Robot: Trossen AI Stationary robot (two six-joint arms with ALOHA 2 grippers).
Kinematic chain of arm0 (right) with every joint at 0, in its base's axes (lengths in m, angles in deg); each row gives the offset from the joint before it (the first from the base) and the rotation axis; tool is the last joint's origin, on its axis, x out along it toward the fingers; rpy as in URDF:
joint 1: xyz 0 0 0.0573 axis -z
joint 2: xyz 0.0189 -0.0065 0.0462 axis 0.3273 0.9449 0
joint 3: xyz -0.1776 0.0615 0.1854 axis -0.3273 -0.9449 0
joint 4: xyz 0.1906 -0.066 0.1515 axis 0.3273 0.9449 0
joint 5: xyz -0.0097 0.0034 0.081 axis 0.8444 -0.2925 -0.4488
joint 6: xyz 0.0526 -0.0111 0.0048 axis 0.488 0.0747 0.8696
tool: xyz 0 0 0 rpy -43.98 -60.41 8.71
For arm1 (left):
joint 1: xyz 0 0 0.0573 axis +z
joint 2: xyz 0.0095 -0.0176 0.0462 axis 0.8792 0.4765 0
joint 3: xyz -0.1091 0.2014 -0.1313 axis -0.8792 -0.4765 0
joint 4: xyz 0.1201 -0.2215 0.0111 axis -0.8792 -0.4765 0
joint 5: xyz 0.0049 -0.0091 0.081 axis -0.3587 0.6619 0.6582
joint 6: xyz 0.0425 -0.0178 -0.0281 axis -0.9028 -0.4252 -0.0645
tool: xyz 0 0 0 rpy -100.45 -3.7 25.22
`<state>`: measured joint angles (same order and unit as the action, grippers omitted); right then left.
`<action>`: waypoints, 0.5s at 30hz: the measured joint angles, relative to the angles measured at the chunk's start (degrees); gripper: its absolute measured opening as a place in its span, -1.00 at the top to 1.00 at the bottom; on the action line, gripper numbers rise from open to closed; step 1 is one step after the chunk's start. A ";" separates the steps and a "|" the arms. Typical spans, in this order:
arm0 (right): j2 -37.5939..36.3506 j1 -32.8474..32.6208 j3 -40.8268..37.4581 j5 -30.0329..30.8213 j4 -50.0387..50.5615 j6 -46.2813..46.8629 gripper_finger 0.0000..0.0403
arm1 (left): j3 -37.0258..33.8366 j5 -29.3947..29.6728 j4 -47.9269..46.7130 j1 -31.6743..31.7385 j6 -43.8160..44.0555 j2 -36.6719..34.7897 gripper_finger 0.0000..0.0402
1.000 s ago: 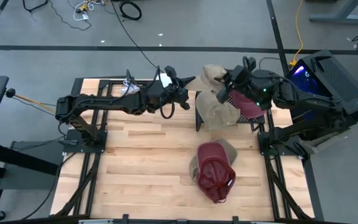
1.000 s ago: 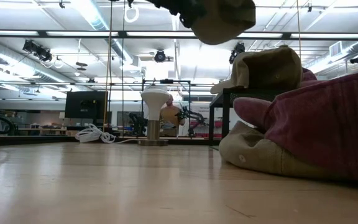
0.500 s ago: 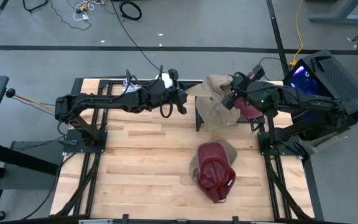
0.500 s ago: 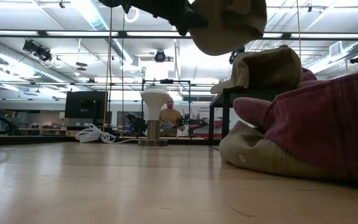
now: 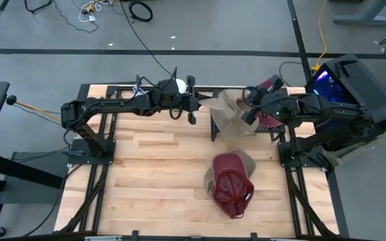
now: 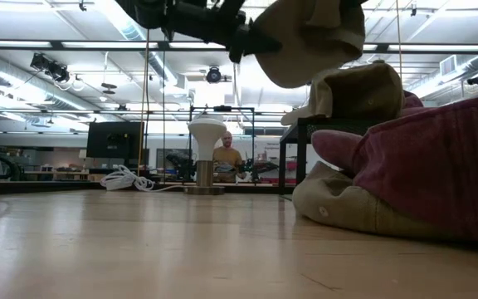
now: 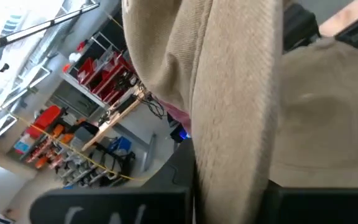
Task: Pick & Place hat
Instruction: Stack the left brown hat on the brown hat on the black shelf
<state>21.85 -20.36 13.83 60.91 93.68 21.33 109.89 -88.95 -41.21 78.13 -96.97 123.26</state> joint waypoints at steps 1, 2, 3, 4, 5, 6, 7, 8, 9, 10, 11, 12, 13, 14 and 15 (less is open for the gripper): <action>0.31 0.04 0.00 -0.26 -0.26 -0.55 0.99 | -0.09 0.05 0.50 0.06 -0.82 0.20 0.90; 0.65 0.04 0.00 -0.16 -1.08 -1.05 0.99 | -0.08 0.29 1.20 0.05 -2.31 0.42 0.90; 0.80 0.04 0.00 -0.02 -1.80 -1.76 0.99 | 0.10 0.44 2.43 -0.01 -4.02 0.73 0.90; 0.83 0.04 0.00 -0.07 -1.91 -2.17 0.99 | 0.16 0.71 3.22 -0.11 -5.72 1.07 0.90; 0.98 0.04 0.00 -0.05 -1.94 -2.48 0.99 | 0.16 0.99 3.58 -0.31 -7.57 1.53 0.90; 1.07 0.04 0.00 -0.06 -2.02 -2.68 0.99 | 0.16 1.31 3.96 -0.42 -9.51 1.89 0.90; 1.26 0.04 0.00 -0.14 -1.93 -2.94 0.99 | 0.16 1.43 4.01 -0.60 -11.43 2.26 0.90; 1.40 0.04 0.00 -0.15 -1.80 -3.28 0.99 | 0.18 1.75 4.22 -0.72 -12.76 2.77 0.90; 1.44 0.04 0.00 -0.11 -1.67 -3.63 0.99 | 0.23 1.97 4.47 -0.73 -13.47 3.19 0.89; 1.49 0.04 0.00 -0.07 -1.49 -4.03 0.99 | 0.23 2.36 4.50 -0.73 -13.74 3.54 0.88; 1.53 0.04 0.00 -0.03 -1.51 -4.42 0.99 | 0.23 2.77 4.61 -0.73 -13.84 3.91 0.85; 1.63 0.04 0.00 0.08 -1.62 -4.43 0.99 | 0.25 3.09 4.59 -0.73 -13.78 4.08 0.82; 1.68 0.04 0.00 0.01 -1.62 -4.45 0.99 | 0.23 3.26 4.06 -0.73 -13.56 4.10 0.78; 1.67 0.04 0.00 0.03 -1.76 -4.47 0.99 | 0.19 3.60 3.82 -0.73 -13.00 4.17 0.72; 1.62 0.04 0.00 0.23 -2.13 -4.46 0.99 | 0.16 3.93 3.61 -0.73 -12.59 4.22 0.66</action>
<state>23.47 -20.32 13.83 61.14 91.55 16.87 110.05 -85.02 -37.60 77.40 -109.56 127.48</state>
